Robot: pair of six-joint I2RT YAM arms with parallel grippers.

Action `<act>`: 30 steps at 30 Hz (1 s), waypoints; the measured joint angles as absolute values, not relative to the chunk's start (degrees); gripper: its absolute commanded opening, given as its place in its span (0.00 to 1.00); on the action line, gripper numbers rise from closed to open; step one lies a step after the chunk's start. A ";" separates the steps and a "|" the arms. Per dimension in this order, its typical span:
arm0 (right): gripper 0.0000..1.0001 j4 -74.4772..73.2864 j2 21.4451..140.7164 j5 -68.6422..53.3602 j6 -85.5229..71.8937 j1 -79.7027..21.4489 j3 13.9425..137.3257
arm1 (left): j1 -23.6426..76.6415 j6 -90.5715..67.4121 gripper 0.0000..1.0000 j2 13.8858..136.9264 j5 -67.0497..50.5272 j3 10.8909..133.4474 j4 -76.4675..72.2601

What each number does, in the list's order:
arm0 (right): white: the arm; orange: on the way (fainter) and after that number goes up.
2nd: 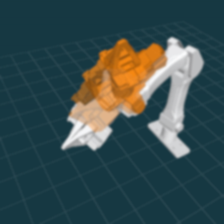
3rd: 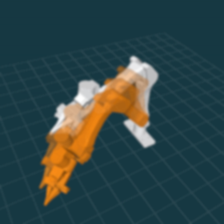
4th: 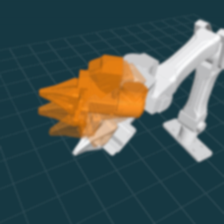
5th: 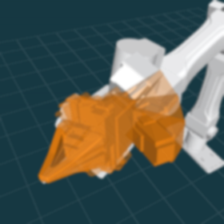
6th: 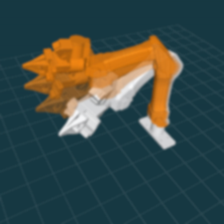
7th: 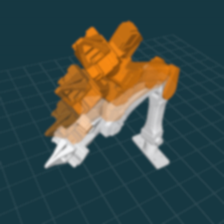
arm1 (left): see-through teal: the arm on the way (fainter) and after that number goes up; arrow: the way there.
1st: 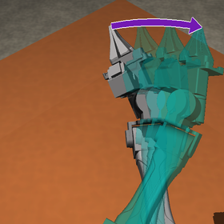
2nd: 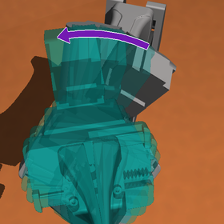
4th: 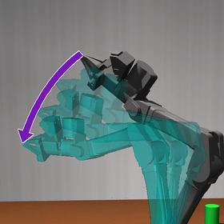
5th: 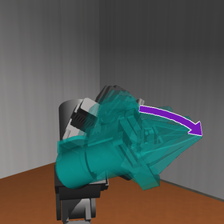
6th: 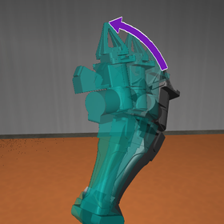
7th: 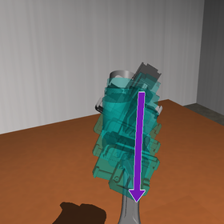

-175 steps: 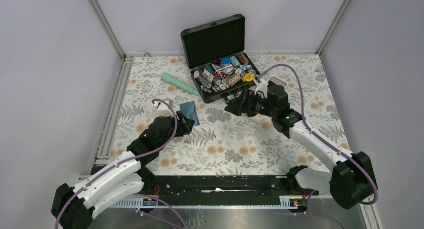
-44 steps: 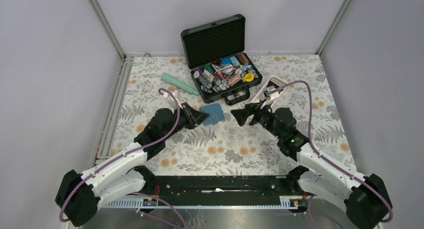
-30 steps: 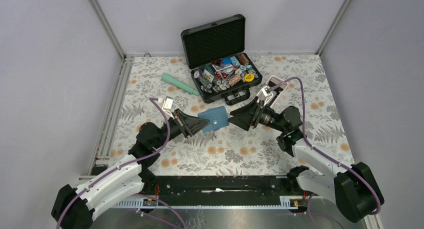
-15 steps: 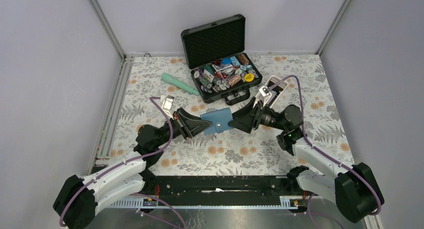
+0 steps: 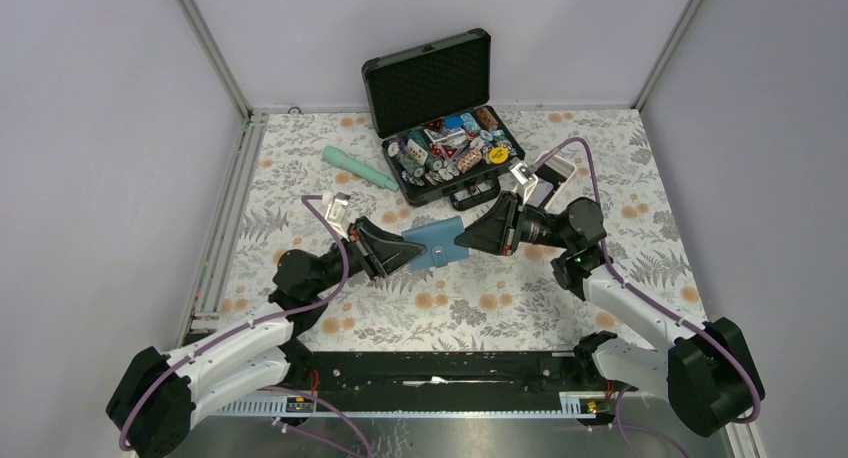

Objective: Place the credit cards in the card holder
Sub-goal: Open the card holder at the center of the board.

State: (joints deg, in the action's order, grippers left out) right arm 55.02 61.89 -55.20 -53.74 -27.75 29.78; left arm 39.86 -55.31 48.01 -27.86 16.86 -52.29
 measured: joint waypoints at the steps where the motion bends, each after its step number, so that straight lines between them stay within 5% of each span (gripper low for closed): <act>1: 0.07 54.94 62.33 -55.61 -53.87 -27.75 30.22 | 39.83 -55.07 0.00 48.01 -27.79 16.88 -52.23; 2: 0.02 54.74 62.67 -55.99 -54.08 -27.70 30.72 | 39.83 -54.81 0.05 48.01 -27.66 16.88 -52.21; 3: 0.00 54.63 62.76 -56.14 -53.93 -27.68 30.92 | 39.83 -54.54 0.20 48.01 -27.62 16.91 -52.12; 5: 0.00 53.71 62.76 -56.21 -53.63 -27.57 31.24 | 39.81 -53.74 0.69 47.99 -27.62 17.43 -50.78; 7: 0.00 49.17 62.78 -56.25 -51.90 -27.86 32.67 | 39.97 -51.94 0.96 47.66 -27.94 19.03 -47.16; 18: 0.00 8.19 61.78 -54.06 -28.62 -28.73 48.34 | 39.27 -34.81 0.99 39.31 -14.68 40.53 5.78; 30: 0.00 1.48 70.15 -63.11 -26.33 -32.03 50.33 | 38.94 -14.55 0.99 53.56 -27.20 61.04 32.97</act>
State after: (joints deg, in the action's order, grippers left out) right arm 1.48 70.15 -63.11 -26.33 -32.03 50.33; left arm 38.94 -14.55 53.56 -27.20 61.04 32.97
